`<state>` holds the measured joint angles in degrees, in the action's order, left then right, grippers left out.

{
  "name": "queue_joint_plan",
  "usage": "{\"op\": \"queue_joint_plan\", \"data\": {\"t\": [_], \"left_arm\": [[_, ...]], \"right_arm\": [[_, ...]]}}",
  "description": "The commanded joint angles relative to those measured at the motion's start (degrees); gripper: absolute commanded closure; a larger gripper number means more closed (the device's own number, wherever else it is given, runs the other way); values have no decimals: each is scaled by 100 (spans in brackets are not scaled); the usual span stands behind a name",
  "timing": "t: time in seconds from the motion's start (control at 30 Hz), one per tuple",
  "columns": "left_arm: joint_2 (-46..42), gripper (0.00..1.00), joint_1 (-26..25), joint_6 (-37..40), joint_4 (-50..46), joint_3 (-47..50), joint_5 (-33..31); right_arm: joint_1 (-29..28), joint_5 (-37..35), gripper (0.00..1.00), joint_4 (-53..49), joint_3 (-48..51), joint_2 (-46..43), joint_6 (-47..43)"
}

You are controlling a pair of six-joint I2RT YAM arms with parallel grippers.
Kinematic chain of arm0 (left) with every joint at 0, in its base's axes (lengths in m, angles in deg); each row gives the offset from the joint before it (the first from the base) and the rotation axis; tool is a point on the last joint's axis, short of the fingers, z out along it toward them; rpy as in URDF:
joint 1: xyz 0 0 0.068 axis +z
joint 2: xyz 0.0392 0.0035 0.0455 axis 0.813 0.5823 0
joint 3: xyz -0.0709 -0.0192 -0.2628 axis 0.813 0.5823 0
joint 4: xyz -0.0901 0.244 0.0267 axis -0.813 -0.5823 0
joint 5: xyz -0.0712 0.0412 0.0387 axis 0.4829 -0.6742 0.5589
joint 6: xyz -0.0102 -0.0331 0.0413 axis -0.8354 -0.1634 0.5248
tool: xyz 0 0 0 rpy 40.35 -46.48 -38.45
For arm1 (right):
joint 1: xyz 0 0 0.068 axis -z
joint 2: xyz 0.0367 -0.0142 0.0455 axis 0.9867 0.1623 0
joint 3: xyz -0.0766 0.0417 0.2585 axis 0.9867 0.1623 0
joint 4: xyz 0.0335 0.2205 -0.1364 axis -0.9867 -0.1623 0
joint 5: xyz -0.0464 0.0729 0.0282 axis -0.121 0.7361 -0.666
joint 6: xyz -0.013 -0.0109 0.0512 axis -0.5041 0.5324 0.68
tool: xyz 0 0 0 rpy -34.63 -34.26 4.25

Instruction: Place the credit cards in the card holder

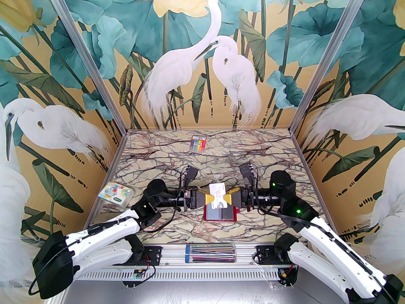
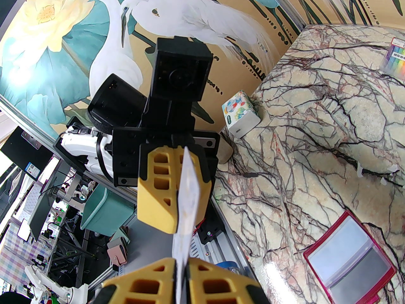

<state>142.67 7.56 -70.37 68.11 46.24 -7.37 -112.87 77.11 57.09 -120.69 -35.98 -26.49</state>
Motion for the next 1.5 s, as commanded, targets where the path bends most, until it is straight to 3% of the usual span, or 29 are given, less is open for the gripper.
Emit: {"op": "queue_joint_plan", "data": {"t": [0.0,0.43,0.47,0.53,0.6,0.7,0.77,0.9,1.03,1.23,1.47], "left_arm": [[42,100,33,50,-298,-40,197],[109,100,33,201,-656,-128,266],[109,96,32,208,-685,-131,239],[75,70,42,266,-868,-128,40],[32,49,68,398,-1301,-160,-332],[41,40,287,783,-2680,-304,-1330],[117,39,574,773,-3042,-200,-1641],[329,42,947,571,-2470,271,-1285],[929,46,954,656,-2341,260,-1036],[2053,65,910,650,-1913,198,-783],[2910,71,659,649,-1582,-18,-822]], "right_arm": [[-47,179,91,-10,-35,-47,-140],[-50,148,100,-165,-81,44,-205],[-52,92,100,-241,-99,72,-239],[-49,-155,100,-508,-152,187,-312],[-46,-369,100,-684,-155,319,-347],[-18,-802,100,-895,-91,572,-335],[66,-1006,100,-959,3,767,-253],[449,-1381,100,-1108,276,1218,11],[745,-1448,100,-865,687,1706,295],[751,-1488,100,-416,1089,1966,407],[751,-1422,100,-7,1381,2146,467]]}}
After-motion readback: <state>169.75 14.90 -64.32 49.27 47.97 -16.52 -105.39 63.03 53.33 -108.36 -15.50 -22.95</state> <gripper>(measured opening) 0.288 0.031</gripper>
